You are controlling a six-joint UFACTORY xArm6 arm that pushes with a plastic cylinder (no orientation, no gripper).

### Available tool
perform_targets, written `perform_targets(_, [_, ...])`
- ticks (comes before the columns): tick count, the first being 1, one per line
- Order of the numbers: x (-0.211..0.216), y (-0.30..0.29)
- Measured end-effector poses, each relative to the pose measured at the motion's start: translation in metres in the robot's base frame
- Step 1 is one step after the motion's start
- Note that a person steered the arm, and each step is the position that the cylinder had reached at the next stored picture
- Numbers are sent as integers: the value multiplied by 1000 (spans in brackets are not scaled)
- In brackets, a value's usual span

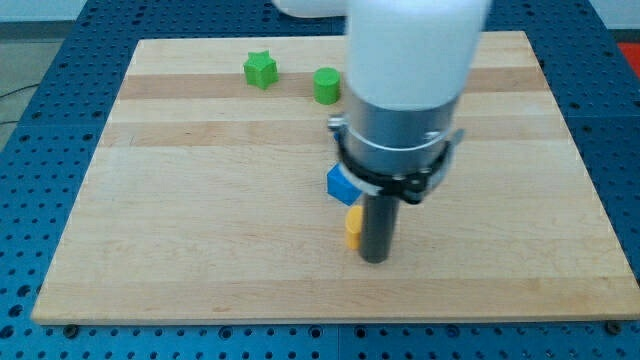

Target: Move the yellow heart below the blue cube

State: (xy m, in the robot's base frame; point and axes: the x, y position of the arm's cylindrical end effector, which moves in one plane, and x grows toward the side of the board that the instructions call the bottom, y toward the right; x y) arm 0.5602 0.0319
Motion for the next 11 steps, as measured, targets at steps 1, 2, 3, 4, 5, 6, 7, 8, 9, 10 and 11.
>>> perform_targets(1, [8, 18])
perform_targets(2, [23, 33])
perform_targets(3, [59, 34])
perform_targets(4, [59, 42])
perform_targets(5, [59, 41])
perform_targets(6, [59, 47])
perform_targets(7, [58, 74])
perform_targets(8, [57, 82])
perform_targets(9, [21, 116])
perform_targets(10, [-6, 71])
perform_targets(11, [-12, 16])
